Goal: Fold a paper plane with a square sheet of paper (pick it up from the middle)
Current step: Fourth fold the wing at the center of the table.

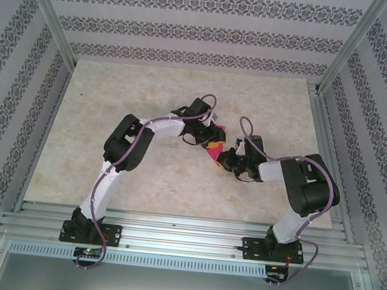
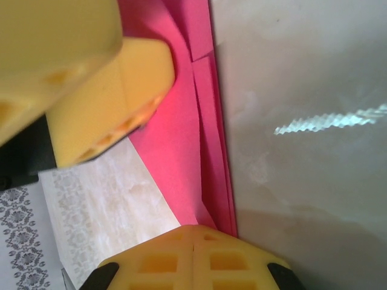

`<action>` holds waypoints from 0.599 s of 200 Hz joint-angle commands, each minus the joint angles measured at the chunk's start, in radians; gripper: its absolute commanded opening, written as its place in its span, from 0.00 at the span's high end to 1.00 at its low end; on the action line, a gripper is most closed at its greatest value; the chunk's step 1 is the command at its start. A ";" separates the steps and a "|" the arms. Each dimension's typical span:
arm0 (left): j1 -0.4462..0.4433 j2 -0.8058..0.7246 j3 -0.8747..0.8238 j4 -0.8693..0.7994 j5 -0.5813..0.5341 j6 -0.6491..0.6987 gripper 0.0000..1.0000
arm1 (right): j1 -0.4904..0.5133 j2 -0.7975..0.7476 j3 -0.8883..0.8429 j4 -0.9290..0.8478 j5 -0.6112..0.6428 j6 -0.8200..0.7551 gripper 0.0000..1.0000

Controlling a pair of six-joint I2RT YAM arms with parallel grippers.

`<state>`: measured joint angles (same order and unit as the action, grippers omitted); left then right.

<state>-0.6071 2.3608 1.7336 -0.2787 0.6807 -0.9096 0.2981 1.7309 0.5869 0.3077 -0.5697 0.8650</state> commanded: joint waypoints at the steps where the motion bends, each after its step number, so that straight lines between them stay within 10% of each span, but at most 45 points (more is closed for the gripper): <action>1: 0.035 0.054 0.082 -0.051 -0.034 0.043 0.56 | -0.016 0.038 -0.012 -0.118 0.097 -0.040 1.00; 120: 0.083 0.264 0.418 -0.163 -0.038 0.031 0.55 | -0.016 0.036 0.011 -0.165 0.094 -0.064 1.00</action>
<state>-0.5545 2.5614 2.0876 -0.3897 0.6983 -0.8955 0.2981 1.7309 0.6079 0.2607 -0.5697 0.8429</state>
